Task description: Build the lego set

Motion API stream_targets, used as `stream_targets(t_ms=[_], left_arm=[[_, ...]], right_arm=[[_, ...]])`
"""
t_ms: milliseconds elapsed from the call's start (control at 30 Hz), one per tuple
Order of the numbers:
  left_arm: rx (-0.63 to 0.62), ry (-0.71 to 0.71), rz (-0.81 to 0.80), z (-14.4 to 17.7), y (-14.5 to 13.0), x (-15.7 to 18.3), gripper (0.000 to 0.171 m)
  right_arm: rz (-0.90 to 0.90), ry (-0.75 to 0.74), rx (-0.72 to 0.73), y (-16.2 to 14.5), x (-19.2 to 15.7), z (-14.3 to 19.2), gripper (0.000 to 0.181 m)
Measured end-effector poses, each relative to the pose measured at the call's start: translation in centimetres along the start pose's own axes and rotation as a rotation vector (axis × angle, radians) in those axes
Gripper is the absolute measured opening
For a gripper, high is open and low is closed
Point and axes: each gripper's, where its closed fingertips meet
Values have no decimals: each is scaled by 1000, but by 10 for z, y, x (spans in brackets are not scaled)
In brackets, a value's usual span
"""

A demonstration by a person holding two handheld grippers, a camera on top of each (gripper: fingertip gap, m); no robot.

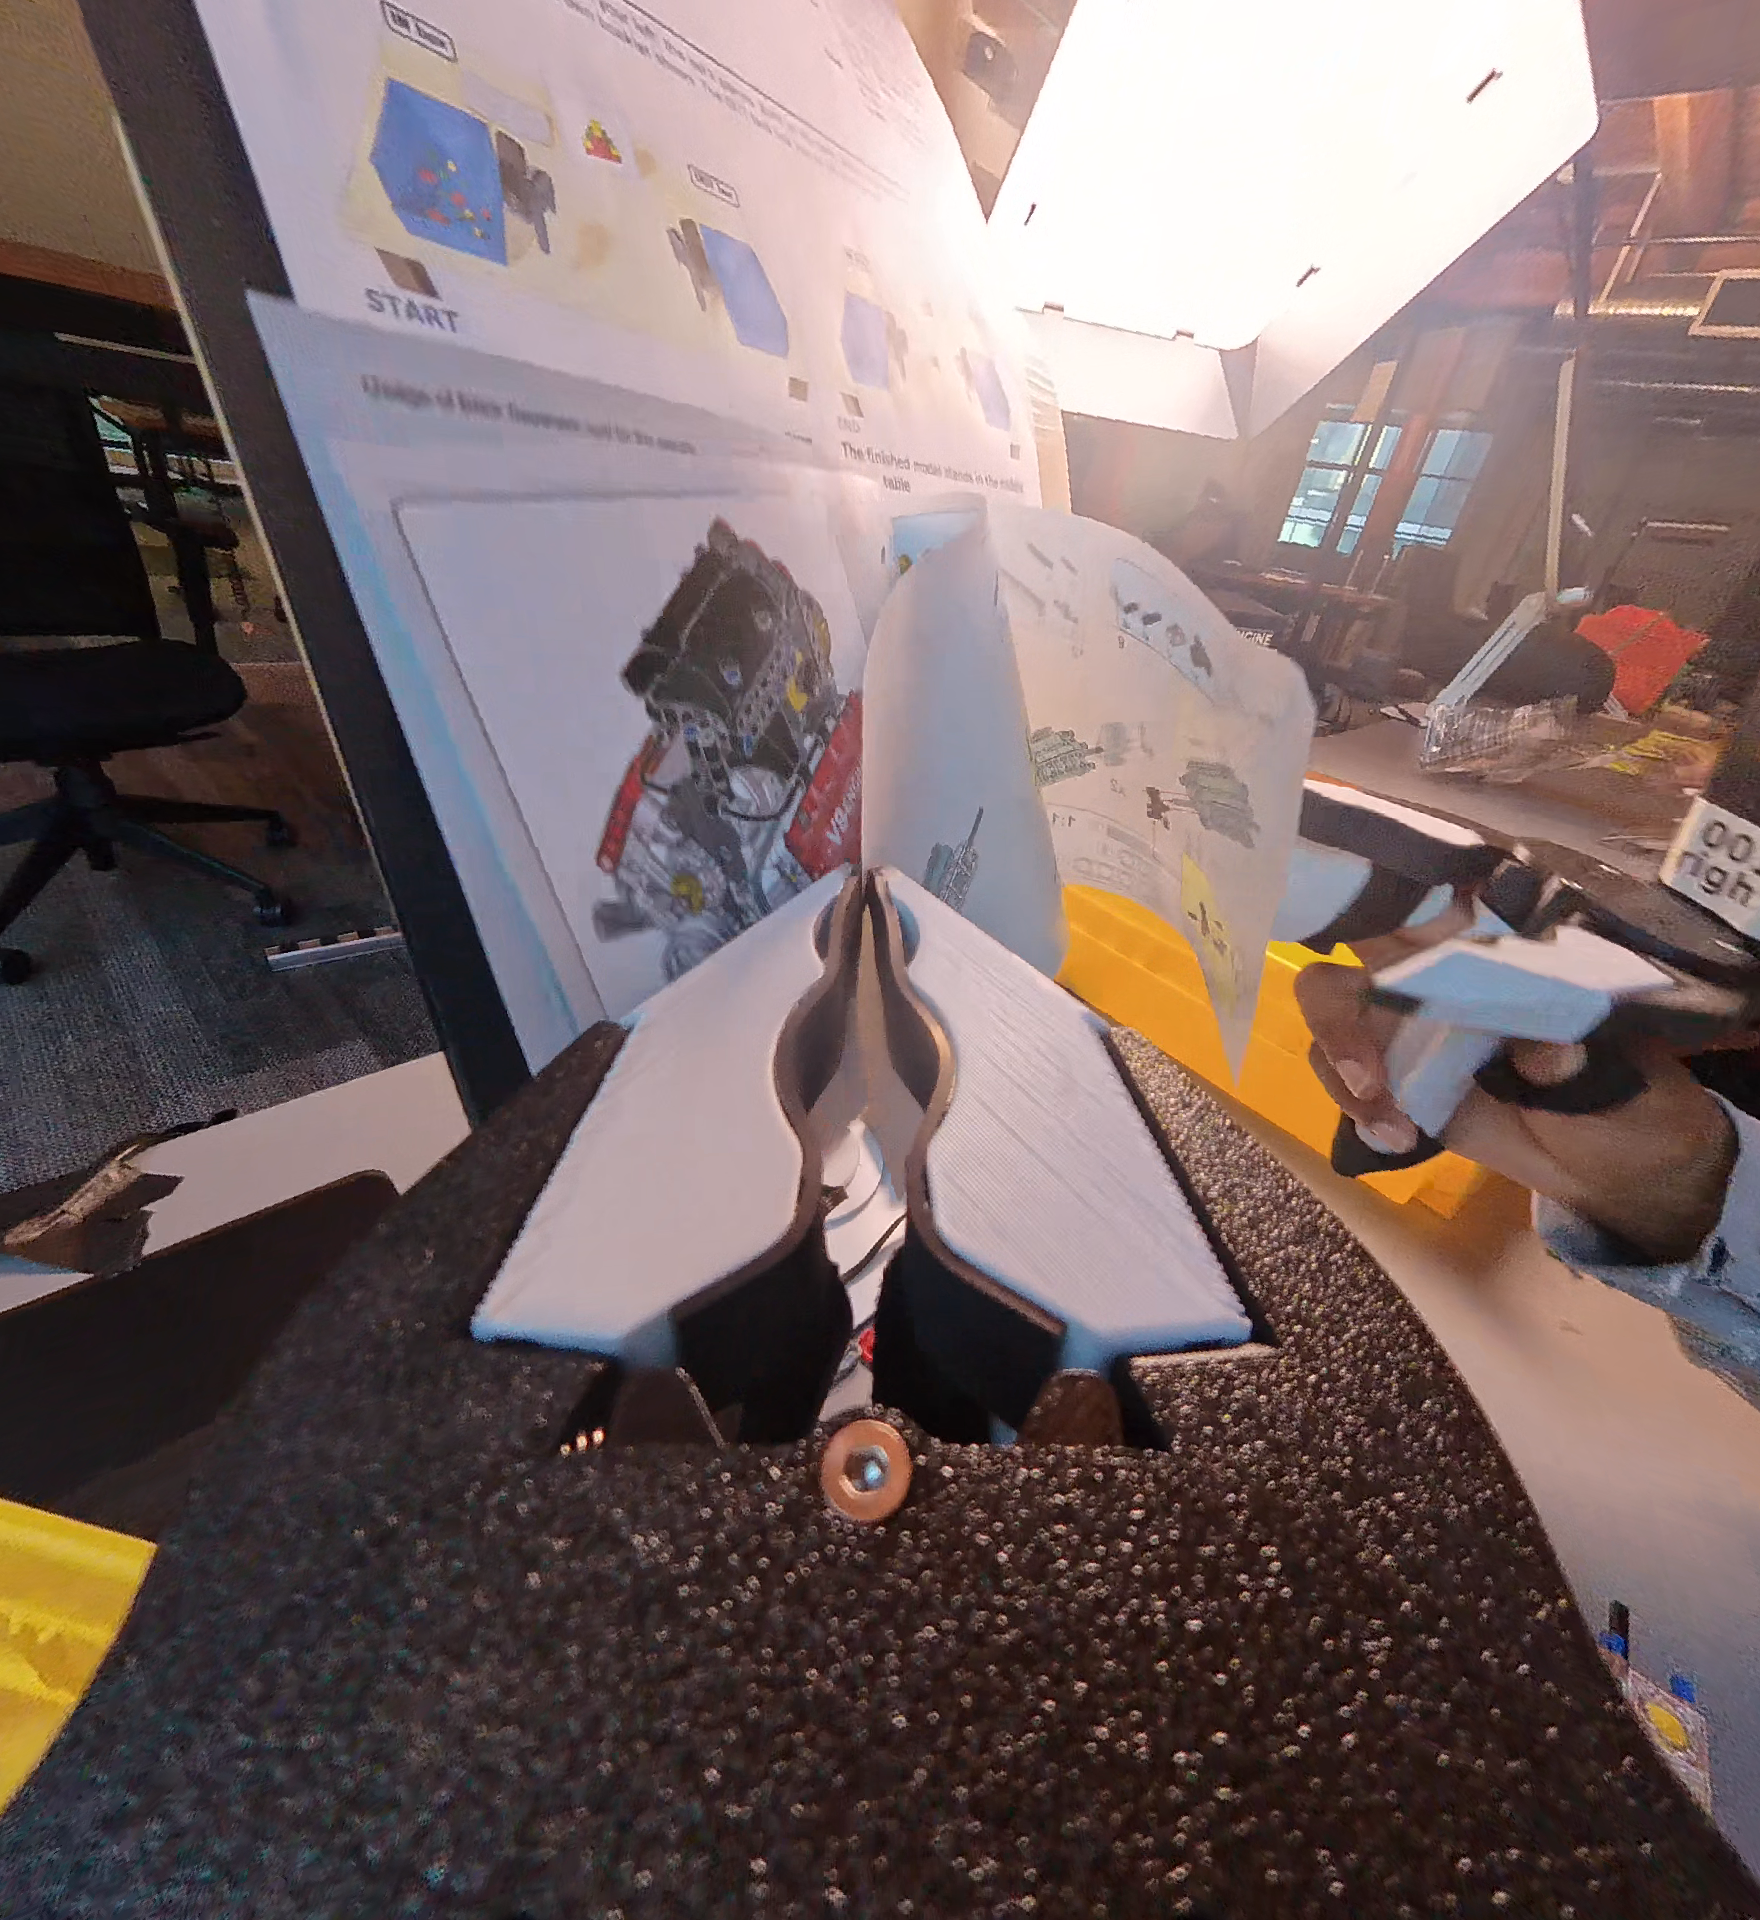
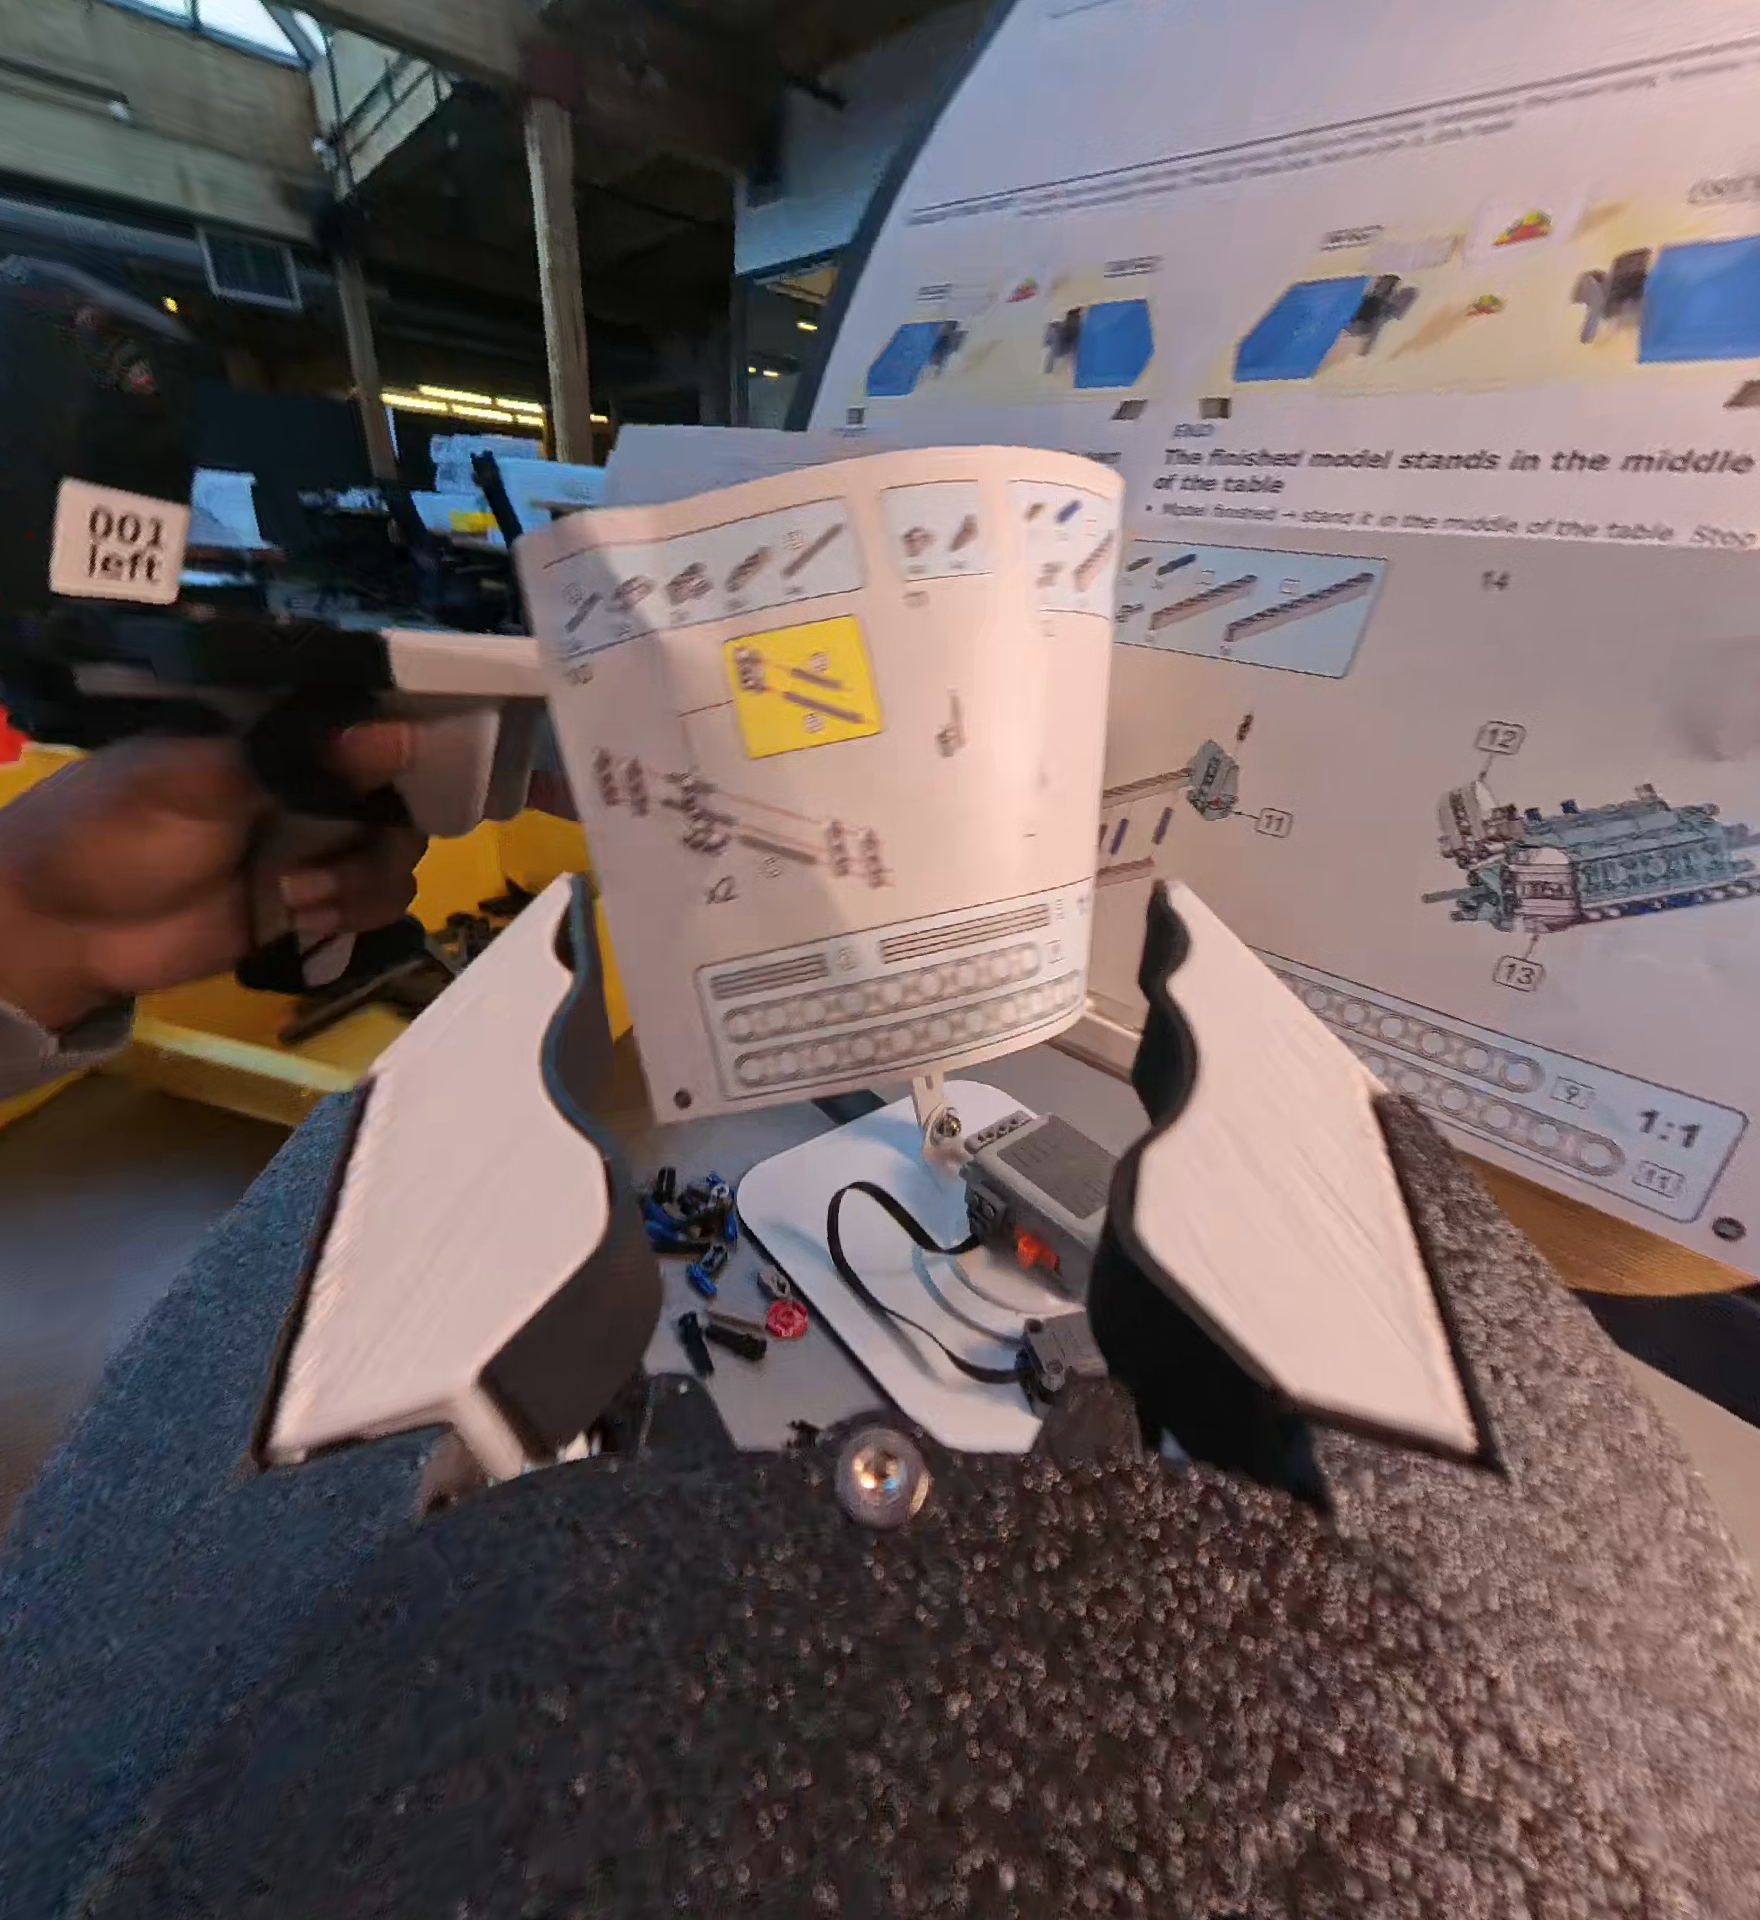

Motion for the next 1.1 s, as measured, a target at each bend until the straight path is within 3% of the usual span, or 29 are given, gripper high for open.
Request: stream_targets(t_ms=[100, 200, 333, 500, 667, 867, 1000, 1100], left_arm=[[10, 5, -7, 2, 5, -2, 0], [16, 16, -6, 2, 7, -5, 0], [6, 48, -19, 8, 8, -11, 0], [-46, 142, -61, 17, 9, -42, 0], [-103, 215, -110, 19, 15, -70, 0], [-168, 289, -158, 20, 18, -95, 0], [-200, 296, -196, 20, 18, -99, 0], [-207, 297, -208, 21, 18, -98, 0]], right_arm=[[210, -88, -26, -9, -11, 13, 118], [350, -249, -91, -19, 5, 13, 110], [287, -387, -36, -1, 40, 25, 42], [159, -457, -44, 3, 85, 38, 5], [-46, -427, -122, -13, 116, 37, 0], [-110, -409, -143, -16, 126, 37, 0], [-80, -359, -148, -13, 109, 32, 0], [-70, -223, -125, -6, 73, 22, 0]])
Point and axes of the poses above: each gripper's, where its closed fingertips meet, z back along the fingers, y out of its top, x = y × z across the jaws, and after that the axes turned 8 degrees about -y, right-handed
